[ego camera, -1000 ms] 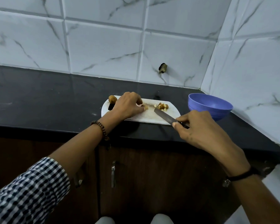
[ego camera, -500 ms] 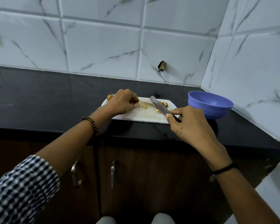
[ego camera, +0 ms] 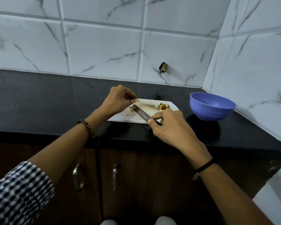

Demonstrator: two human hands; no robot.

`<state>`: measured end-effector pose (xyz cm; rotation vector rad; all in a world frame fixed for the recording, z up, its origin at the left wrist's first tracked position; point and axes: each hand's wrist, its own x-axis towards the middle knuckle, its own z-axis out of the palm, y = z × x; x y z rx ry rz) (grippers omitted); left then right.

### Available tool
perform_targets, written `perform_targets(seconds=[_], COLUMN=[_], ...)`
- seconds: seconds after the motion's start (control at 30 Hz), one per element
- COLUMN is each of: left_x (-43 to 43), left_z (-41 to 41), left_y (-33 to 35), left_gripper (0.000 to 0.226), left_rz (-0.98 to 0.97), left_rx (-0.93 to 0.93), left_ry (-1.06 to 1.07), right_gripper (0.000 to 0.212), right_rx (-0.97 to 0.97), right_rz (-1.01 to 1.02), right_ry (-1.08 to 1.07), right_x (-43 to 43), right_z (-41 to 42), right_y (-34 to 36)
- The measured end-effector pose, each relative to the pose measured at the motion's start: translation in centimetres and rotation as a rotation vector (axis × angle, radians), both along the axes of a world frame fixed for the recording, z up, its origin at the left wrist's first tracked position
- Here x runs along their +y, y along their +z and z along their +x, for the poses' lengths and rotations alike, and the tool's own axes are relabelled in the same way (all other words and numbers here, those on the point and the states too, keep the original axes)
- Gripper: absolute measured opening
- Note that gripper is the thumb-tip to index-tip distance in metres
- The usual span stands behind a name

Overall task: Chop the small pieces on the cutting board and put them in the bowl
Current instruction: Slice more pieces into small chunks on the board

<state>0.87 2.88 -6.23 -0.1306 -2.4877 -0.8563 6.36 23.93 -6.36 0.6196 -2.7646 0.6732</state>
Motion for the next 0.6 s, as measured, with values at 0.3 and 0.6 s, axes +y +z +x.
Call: perform_targets(seconds=[0.3, 0.6], left_x=[1.8, 3.2], left_z=[0.2, -0.1], left_y=[-0.4, -0.9], left_gripper=[0.016, 0.016], left_rz=[-0.004, -0.095], left_rx=[-0.058, -0.015], left_ry=[0.004, 0.029], right_gripper=[0.031, 0.035], right_rx=[0.047, 0.066], right_rz=[0.046, -0.052], right_ry=[-0.162, -0.087], right_x=[3.3, 3.2], right_z=[-0.8, -1.0], right_y=[0.0, -0.3])
